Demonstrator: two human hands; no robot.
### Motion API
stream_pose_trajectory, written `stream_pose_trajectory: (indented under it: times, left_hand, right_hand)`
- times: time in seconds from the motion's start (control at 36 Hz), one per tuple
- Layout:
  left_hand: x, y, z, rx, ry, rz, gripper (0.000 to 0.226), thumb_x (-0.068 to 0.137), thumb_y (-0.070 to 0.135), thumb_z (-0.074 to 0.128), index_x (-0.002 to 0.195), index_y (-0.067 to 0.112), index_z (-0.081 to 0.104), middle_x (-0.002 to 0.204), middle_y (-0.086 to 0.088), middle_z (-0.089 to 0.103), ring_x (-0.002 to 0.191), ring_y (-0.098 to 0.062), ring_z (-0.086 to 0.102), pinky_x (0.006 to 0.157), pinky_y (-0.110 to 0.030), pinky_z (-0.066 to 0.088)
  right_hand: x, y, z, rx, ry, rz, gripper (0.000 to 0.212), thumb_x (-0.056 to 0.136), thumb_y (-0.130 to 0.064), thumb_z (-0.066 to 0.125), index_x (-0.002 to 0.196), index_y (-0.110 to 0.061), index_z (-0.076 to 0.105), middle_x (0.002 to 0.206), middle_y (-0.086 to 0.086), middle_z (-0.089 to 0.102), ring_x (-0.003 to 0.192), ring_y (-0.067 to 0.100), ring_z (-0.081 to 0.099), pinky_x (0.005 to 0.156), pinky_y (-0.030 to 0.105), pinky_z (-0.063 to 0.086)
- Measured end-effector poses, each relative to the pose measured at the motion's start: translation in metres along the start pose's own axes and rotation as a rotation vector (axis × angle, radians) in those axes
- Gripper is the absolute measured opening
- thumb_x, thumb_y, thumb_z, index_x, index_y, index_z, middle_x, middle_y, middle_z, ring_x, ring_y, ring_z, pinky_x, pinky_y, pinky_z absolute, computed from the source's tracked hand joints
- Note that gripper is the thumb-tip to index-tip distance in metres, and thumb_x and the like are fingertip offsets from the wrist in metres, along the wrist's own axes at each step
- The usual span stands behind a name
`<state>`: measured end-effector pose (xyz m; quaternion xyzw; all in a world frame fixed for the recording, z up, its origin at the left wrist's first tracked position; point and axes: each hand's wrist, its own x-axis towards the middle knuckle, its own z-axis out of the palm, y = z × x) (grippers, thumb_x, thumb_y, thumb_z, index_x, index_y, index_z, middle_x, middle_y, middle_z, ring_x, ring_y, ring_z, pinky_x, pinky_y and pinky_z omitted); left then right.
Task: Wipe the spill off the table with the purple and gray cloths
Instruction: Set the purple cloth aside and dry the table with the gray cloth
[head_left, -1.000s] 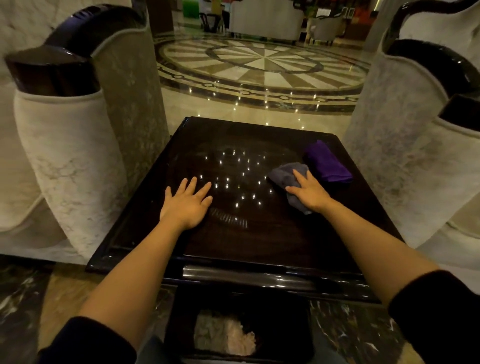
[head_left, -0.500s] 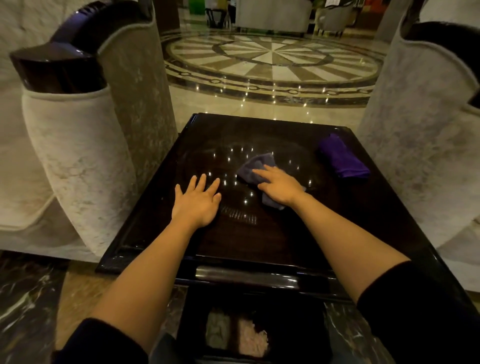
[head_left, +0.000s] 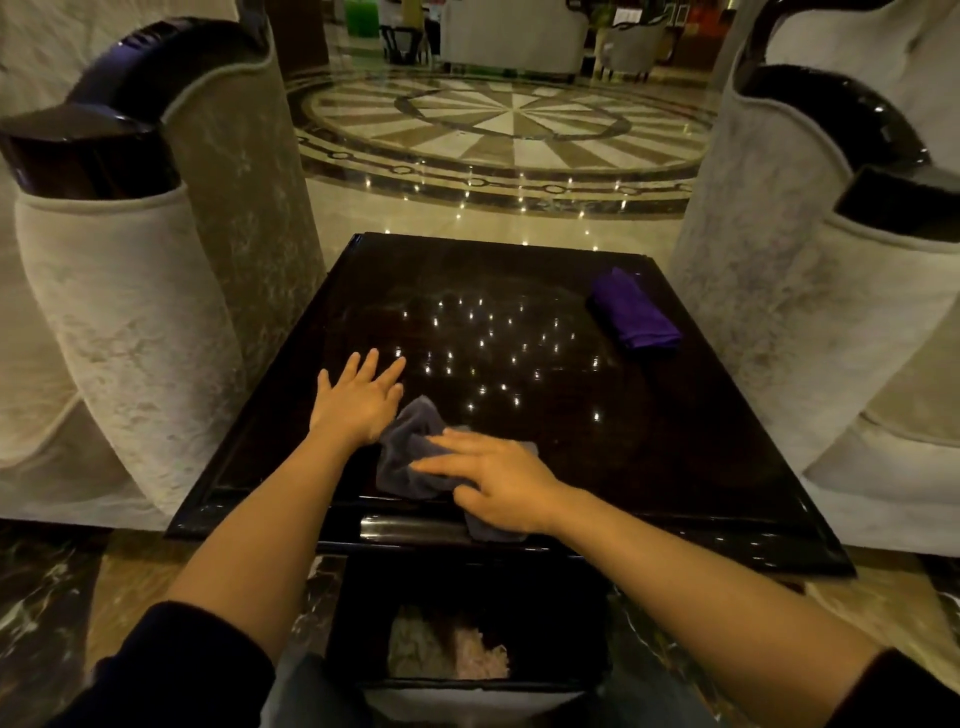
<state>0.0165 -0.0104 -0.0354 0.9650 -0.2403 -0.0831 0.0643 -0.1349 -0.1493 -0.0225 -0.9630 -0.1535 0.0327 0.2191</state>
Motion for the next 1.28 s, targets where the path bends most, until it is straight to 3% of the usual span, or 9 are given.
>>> stream_pose_trajectory:
  times: [0.17,0.31,0.53,0.61,0.69,0.81,1.06,1.17,1.28]
  left_hand:
    - [-0.001,0.000,-0.001,-0.013,0.004,-0.011,0.049,0.097,0.038,0.016,0.144,0.032,0.007,0.157,-0.003,-0.001,0.144,-0.023,-0.004,0.114,-0.053,0.001]
    - [0.001,0.002,-0.002,-0.021,0.003,-0.015,0.049,0.097,0.038,0.016,0.144,0.033,0.007,0.157,-0.003,0.000,0.144,-0.023,-0.004,0.114,-0.053,0.001]
    - [0.002,0.001,-0.001,-0.021,0.001,-0.023,0.049,0.096,0.040,0.015,0.144,0.034,0.006,0.157,-0.003,-0.001,0.144,-0.023,-0.005,0.114,-0.052,0.000]
    - [0.002,0.001,-0.001,-0.019,-0.003,-0.025,0.049,0.096,0.040,0.014,0.144,0.035,0.006,0.157,-0.003,-0.001,0.144,-0.023,-0.005,0.114,-0.052,0.000]
    - [0.003,0.000,-0.001,-0.015,-0.006,-0.023,0.049,0.096,0.041,0.014,0.144,0.035,0.005,0.157,-0.003,-0.002,0.144,-0.023,-0.005,0.114,-0.052,0.000]
    - [0.008,-0.002,0.000,-0.023,-0.016,-0.019,0.049,0.096,0.041,0.015,0.144,0.036,0.005,0.157,-0.003,-0.002,0.144,-0.023,-0.005,0.113,-0.053,-0.001]
    - [0.010,0.000,-0.012,-0.026,-0.131,-0.028,0.050,0.097,0.040,0.017,0.144,0.035,0.004,0.157,-0.004,-0.003,0.144,-0.025,-0.005,0.113,-0.055,0.001]
    - [0.007,0.009,-0.031,0.037,-0.220,-0.034,0.051,0.096,0.042,0.013,0.144,0.033,0.001,0.157,-0.005,-0.006,0.144,-0.026,-0.005,0.113,-0.054,0.001]
    - [0.000,0.022,-0.059,0.006,-0.145,-0.026,0.052,0.095,0.044,0.013,0.144,0.034,-0.003,0.156,-0.004,-0.010,0.144,-0.025,-0.007,0.114,-0.053,0.002]
  right_hand:
    - [-0.031,-0.018,0.004,0.026,0.014,-0.107,0.042,0.082,-0.005,0.047,0.120,-0.021,0.056,0.141,0.007,0.045,0.132,0.023,0.036,0.107,0.040,0.034]
    - [-0.051,-0.018,-0.017,0.177,0.133,-0.059,0.042,0.079,-0.004,0.046,0.115,-0.020,0.060,0.136,0.004,0.050,0.125,0.018,0.045,0.102,0.043,0.042]
    - [-0.068,0.037,-0.085,0.031,0.655,0.286,0.043,0.081,0.001,0.051,0.121,-0.015,0.055,0.139,0.011,0.045,0.127,0.023,0.043,0.102,0.023,0.029]
    - [-0.076,0.076,-0.093,-0.065,0.710,0.454,0.041,0.087,-0.007,0.049,0.127,-0.017,0.049,0.142,0.010,0.040,0.127,0.027,0.041,0.101,0.030,0.034]
    - [-0.084,0.111,-0.086,-0.131,0.556,0.682,0.043,0.091,-0.024,0.045,0.133,-0.018,0.040,0.147,0.013,0.030,0.130,0.034,0.032,0.106,0.042,0.032]
    - [-0.085,0.136,-0.072,-0.138,0.150,0.905,0.060,0.090,-0.054,0.028,0.141,-0.030,0.009,0.155,0.011,0.004,0.141,0.032,0.005,0.114,0.048,0.006]
    - [-0.075,0.124,-0.097,-0.297,-0.200,0.974,0.075,0.078,-0.074,0.013,0.140,-0.034,-0.003,0.154,0.007,-0.016,0.139,0.030,-0.016,0.108,0.061,-0.010]
    - [-0.069,0.107,-0.107,-0.351,-0.134,0.945,0.074,0.083,-0.069,0.015,0.141,-0.029,-0.005,0.154,0.009,-0.013,0.140,0.033,-0.012,0.110,0.060,-0.003]
    - [-0.061,0.077,-0.124,-0.237,0.043,0.892,0.073,0.086,-0.063,0.022,0.141,-0.026,-0.010,0.155,0.011,-0.002,0.141,0.034,0.000,0.112,0.055,0.009]
